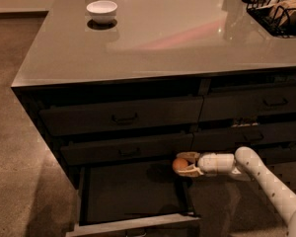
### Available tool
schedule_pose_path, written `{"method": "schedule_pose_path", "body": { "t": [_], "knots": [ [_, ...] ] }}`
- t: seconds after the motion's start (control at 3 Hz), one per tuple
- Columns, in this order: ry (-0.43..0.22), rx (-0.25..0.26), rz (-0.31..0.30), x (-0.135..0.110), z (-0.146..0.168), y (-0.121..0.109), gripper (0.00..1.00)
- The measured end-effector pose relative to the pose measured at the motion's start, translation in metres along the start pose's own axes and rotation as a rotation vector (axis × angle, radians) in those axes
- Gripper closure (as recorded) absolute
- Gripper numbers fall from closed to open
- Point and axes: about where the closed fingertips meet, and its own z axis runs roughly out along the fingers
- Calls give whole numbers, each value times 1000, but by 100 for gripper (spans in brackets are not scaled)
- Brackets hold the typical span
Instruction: Place orange into bottom drawer
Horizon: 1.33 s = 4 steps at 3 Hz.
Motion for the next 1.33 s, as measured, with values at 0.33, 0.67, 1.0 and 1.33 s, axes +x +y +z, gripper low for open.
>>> {"method": "schedule_pose_path", "body": {
  "t": [0.33,0.67,1.0,1.33],
  "knots": [
    [24,-32,10,12,11,-2,100],
    [43,3,-18,72,39,-16,100],
    [57,10,-58,107,53,-17,100],
    [135,-67,-108,138,72,-8,100]
  ]
}}
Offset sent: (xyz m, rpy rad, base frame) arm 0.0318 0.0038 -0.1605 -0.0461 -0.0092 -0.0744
